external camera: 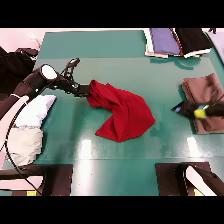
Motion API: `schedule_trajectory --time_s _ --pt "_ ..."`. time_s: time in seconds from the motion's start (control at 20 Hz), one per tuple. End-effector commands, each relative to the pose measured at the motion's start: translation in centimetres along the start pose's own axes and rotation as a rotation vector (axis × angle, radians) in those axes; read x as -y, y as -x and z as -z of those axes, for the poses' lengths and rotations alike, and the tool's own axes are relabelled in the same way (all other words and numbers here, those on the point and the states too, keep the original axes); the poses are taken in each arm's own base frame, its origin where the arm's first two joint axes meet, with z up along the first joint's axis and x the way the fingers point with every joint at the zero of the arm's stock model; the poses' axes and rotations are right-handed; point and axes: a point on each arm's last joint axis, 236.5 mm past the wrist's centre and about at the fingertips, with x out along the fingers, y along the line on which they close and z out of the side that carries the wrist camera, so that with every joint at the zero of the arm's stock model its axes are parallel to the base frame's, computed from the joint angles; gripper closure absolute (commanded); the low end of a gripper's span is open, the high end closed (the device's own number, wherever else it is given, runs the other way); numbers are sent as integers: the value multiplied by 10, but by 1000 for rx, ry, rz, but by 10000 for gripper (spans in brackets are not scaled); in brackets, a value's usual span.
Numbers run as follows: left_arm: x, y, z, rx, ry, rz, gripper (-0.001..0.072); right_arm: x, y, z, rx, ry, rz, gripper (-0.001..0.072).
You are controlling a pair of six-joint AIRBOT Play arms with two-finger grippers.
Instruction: Fold the shirts.
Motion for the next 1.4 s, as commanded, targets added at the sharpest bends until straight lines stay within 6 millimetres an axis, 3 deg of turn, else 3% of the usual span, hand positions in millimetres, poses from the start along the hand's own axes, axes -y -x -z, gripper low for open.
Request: schedule_trajectory --time_s 0.0,0.2,0.35,0.4,0.5,0.55,0.65,0.7,0.8,0.9,1.0,1.15,1.35 --pt "-1 2 -2 5 -4 -5 676 20 -67 46 -121 -90 -37 260" --pt "-1 2 -1 3 -4 -5 676 -5 -112 28 -132 12 -27 259" --pt "-1 2 3 -15 -6 -5 676 -23 -134 10 -145 86 -18 263" --pt "-2 3 4 -19 -8 -8 676 -27 -141 6 -159 103 -20 302" --pt "-4 3 5 -24 -16 -18 676 -31 -148 -1 -180 153 -5 619" --pt "-7 3 6 -31 -24 -29 676 -34 -148 -5 -184 186 4 695" --pt "-15 11 9 -62 -55 -77 676 -46 -131 -26 -143 266 17 695" --pt "-20 21 6 -75 -82 -121 676 -56 -112 -43 -92 317 23 696" --pt "-25 59 -18 -15 -154 -220 676 -83 -53 -84 58 420 36 695" --pt "-16 117 -56 136 -225 -305 676 -116 25 -119 254 504 42 695" --pt "8 186 -85 309 -275 -346 676 -145 105 -135 447 570 59 695" --pt "57 289 -99 554 -338 -339 676 -178 203 -126 662 638 78 696" --pt "115 415 -70 837 -407 -315 676 -203 290 -98 844 696 134 696"
